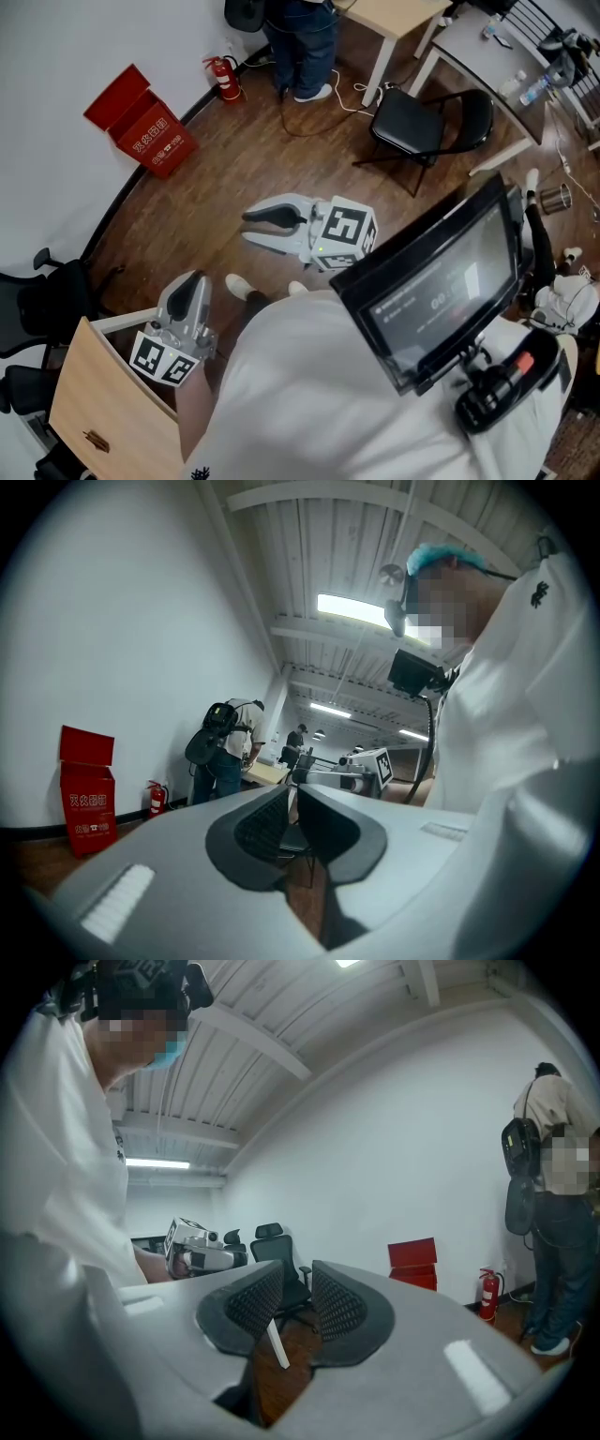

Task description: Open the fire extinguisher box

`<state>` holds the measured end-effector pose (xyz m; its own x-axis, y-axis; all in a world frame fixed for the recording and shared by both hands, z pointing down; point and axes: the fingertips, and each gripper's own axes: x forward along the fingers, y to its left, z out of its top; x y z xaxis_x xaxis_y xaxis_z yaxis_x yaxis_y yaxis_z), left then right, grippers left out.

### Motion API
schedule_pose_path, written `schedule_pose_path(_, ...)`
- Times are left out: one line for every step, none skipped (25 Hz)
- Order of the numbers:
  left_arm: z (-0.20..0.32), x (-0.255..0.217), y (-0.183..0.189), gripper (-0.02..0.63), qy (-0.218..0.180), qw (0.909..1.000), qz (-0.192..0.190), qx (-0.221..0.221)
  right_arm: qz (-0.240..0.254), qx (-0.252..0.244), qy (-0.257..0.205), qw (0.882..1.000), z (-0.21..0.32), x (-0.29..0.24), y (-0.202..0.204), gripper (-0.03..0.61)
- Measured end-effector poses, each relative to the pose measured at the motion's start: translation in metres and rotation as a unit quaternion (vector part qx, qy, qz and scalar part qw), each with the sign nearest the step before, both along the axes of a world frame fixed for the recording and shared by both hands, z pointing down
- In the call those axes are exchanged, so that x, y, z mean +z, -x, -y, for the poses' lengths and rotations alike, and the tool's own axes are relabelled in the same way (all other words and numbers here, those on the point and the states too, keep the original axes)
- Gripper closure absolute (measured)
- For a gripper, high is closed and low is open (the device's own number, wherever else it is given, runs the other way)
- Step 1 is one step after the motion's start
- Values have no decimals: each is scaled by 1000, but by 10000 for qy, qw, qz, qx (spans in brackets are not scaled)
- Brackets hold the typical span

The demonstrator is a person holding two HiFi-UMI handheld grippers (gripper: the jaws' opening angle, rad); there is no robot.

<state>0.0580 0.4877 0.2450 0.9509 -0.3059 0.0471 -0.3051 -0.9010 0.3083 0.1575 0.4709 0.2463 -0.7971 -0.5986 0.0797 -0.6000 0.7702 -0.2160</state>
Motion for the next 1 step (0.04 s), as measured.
schedule_pose_path(0,0,-3,591,-1,10000,2,19,-7,9,-8,10000,0,0,-2,485)
